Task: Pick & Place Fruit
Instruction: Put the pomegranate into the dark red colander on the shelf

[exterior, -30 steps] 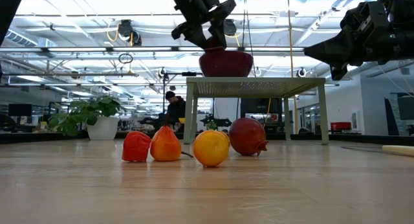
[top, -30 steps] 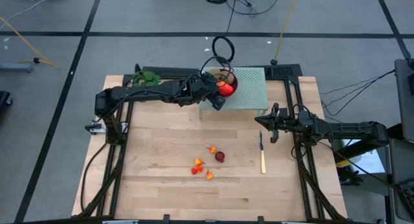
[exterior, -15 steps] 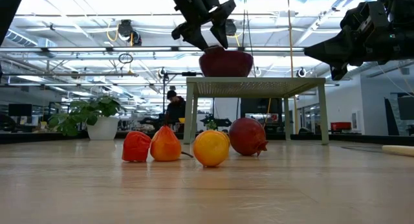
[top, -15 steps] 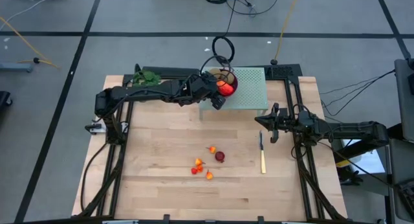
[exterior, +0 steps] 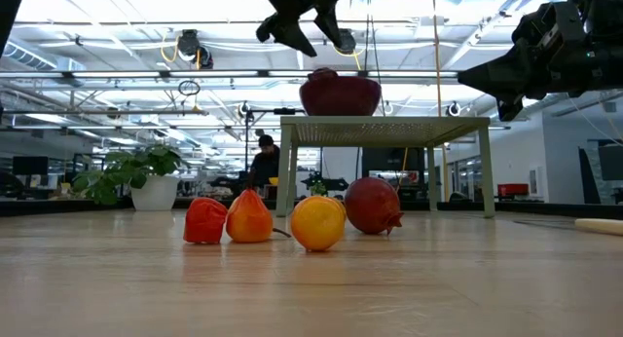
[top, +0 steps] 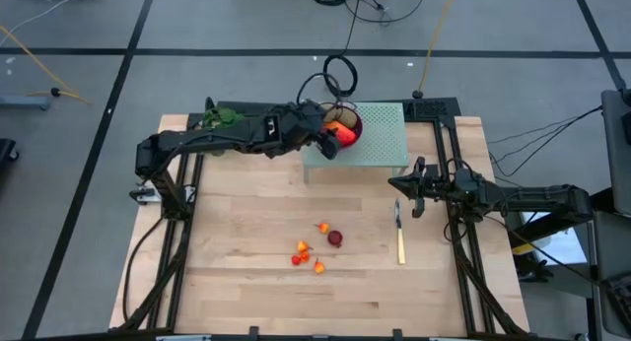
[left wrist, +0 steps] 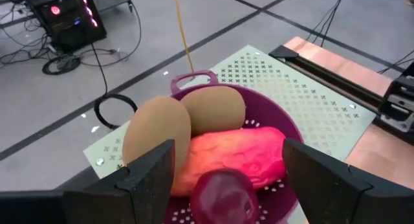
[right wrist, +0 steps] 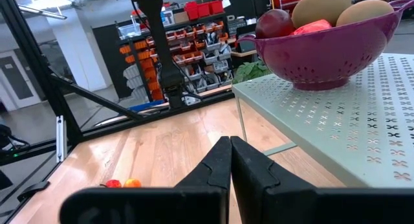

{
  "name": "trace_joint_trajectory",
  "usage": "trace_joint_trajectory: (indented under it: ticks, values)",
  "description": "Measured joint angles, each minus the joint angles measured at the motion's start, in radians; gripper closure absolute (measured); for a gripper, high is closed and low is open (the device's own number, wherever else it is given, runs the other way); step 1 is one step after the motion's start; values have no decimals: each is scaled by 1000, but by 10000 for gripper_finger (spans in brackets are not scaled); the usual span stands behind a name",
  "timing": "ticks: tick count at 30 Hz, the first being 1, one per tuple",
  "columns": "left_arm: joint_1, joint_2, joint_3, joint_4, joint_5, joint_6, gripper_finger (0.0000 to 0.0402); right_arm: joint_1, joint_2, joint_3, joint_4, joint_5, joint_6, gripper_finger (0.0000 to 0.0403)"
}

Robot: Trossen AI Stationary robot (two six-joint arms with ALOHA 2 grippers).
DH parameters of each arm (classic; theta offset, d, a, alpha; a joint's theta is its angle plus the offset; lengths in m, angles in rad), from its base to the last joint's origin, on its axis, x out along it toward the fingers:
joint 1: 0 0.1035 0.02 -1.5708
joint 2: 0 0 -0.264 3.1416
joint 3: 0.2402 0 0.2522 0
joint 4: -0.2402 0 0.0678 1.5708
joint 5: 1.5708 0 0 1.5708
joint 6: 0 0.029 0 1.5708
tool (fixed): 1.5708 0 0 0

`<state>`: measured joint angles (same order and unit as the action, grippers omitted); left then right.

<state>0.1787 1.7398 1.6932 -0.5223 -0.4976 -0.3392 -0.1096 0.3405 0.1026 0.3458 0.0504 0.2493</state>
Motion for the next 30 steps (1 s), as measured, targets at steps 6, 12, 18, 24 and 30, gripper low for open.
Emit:
trace_joint_trajectory:
  ticks: [6,12,18,24,30]
  values:
    - [-26,-32,0,0,-7,-54,117,0,0,0,0,0,0,399]
    - [-100,-95,0,-19,-114,-94,117,0,0,0,0,-1,0,399]
    - [-222,-117,0,-48,-189,-102,117,0,0,0,0,-2,67,399]
    - [-296,-114,1,-137,-206,-185,117,0,0,0,3,-41,108,399]
    - [-327,-114,1,-193,-208,-223,117,1,0,0,7,-156,106,399]
